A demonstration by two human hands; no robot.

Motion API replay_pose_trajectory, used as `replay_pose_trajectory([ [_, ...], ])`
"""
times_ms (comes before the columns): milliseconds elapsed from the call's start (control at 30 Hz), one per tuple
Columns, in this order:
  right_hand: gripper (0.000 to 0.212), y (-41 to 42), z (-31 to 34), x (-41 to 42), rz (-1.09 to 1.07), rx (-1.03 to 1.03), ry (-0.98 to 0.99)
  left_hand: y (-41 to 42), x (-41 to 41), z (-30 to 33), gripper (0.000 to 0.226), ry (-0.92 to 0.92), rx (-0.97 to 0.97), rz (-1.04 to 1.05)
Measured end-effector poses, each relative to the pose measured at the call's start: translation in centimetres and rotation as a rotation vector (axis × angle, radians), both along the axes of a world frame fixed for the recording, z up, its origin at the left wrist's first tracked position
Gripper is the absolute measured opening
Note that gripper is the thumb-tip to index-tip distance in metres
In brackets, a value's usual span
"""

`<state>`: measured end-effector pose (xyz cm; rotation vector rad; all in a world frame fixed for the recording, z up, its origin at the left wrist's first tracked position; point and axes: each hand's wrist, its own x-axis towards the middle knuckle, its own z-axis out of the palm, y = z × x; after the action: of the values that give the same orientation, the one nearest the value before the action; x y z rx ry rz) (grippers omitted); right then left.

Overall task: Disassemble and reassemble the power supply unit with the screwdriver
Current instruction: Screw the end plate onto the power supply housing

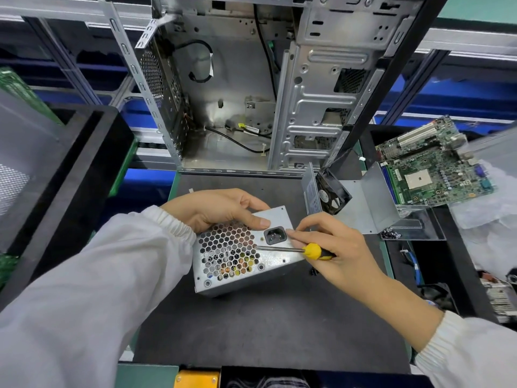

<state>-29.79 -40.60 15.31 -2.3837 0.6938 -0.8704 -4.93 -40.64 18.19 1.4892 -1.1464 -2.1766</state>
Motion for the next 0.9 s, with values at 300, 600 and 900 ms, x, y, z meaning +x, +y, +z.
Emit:
replay_pose_trajectory([
  [300,0.004,-0.3,2.1,1.5,-0.137,0.444,-0.037,0.1,0.0,0.0,0.037,-0.003,-0.014,0.002],
  [600,0.008,-0.4,2.6,1.3,-0.162,0.675,-0.072,0.3,0.0,0.1,0.03,-0.013,-0.009,-0.012],
  [900,0.02,0.6,2.1,0.5,-0.049,-0.143,0.182,0.4,-0.2,0.4,0.031,-0.007,-0.017,-0.001],
])
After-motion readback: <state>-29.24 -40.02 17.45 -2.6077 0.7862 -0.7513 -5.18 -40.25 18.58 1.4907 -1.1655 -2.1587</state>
